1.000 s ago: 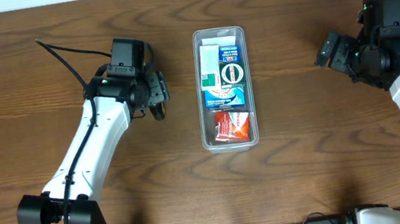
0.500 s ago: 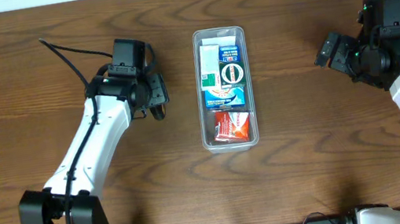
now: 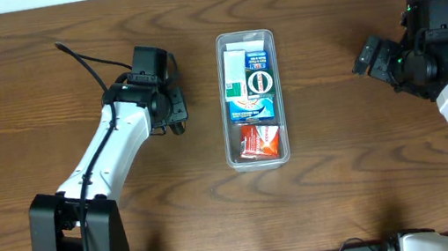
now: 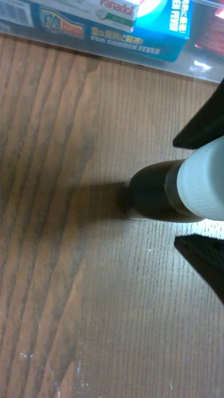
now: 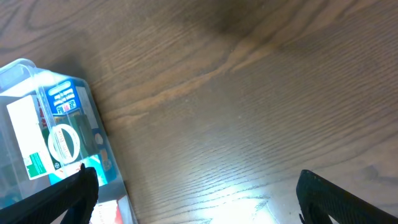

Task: Pack container
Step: 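Lower the left gripper around the bottle and grasp it, then carry the bottle over the container with the left gripper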

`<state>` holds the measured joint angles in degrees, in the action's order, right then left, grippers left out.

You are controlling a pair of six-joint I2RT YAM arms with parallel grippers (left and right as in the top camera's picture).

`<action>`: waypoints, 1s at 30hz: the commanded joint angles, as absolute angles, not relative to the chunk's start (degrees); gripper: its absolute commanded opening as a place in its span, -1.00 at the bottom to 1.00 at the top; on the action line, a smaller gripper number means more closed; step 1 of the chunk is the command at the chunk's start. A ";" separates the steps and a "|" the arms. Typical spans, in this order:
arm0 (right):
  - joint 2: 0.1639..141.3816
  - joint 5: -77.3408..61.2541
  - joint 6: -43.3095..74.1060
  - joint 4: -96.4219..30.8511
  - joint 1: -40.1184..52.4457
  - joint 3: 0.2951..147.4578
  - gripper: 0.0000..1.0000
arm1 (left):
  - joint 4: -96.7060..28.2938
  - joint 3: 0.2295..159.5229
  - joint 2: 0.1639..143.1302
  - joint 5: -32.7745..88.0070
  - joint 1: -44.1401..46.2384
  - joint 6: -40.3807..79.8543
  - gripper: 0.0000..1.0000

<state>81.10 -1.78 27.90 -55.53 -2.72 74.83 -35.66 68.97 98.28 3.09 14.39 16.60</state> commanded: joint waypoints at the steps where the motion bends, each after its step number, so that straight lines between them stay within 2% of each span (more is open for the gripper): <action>1: 80.16 -1.93 28.25 -55.55 -3.05 74.94 0.98 | -35.46 68.47 98.45 3.49 14.39 16.08 -0.21; 11: 80.16 -1.93 28.25 -55.57 -3.05 74.94 0.99 | -35.86 68.60 97.10 3.14 17.43 14.57 -0.49; 22: 80.16 -1.93 28.25 -55.57 -3.05 74.94 0.98 | -43.81 72.66 85.95 -7.75 25.87 6.39 -0.49; 30: 80.16 -1.93 28.25 -55.57 -3.05 74.94 0.98 | -42.65 73.76 76.64 -8.34 33.67 -4.58 -0.49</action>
<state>81.10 -1.78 27.90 -55.51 -2.72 74.83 -43.20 72.05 79.26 -6.70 31.09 2.50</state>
